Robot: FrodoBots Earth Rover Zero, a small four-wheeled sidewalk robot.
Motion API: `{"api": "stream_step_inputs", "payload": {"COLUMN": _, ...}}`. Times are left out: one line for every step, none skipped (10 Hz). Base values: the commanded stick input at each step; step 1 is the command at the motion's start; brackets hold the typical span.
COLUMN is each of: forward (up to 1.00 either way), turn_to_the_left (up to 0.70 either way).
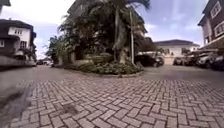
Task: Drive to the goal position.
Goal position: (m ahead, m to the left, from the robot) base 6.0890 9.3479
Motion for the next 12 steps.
{"api": "stream_step_inputs", "payload": {"forward": 0.69, "turn_to_the_left": 0.18}}
{"api": "stream_step_inputs", "payload": {"forward": 0.69, "turn_to_the_left": 0.28}}
{"api": "stream_step_inputs", "payload": {"forward": 0.69, "turn_to_the_left": 0.35}}
{"api": "stream_step_inputs", "payload": {"forward": 0.69, "turn_to_the_left": 0.35}}
{"api": "stream_step_inputs", "payload": {"forward": 0.69, "turn_to_the_left": 0.35}}
{"api": "stream_step_inputs", "payload": {"forward": 0.69, "turn_to_the_left": 0.35}}
{"api": "stream_step_inputs", "payload": {"forward": 0.69, "turn_to_the_left": 0.35}}
{"api": "stream_step_inputs", "payload": {"forward": 0.69, "turn_to_the_left": 0.35}}
{"api": "stream_step_inputs", "payload": {"forward": 0.69, "turn_to_the_left": 0.35}}
{"api": "stream_step_inputs", "payload": {"forward": 0.69, "turn_to_the_left": 0.35}}
{"api": "stream_step_inputs", "payload": {"forward": 0.69, "turn_to_the_left": 0.15}}
{"api": "stream_step_inputs", "payload": {"forward": 0.69, "turn_to_the_left": 0.03}}
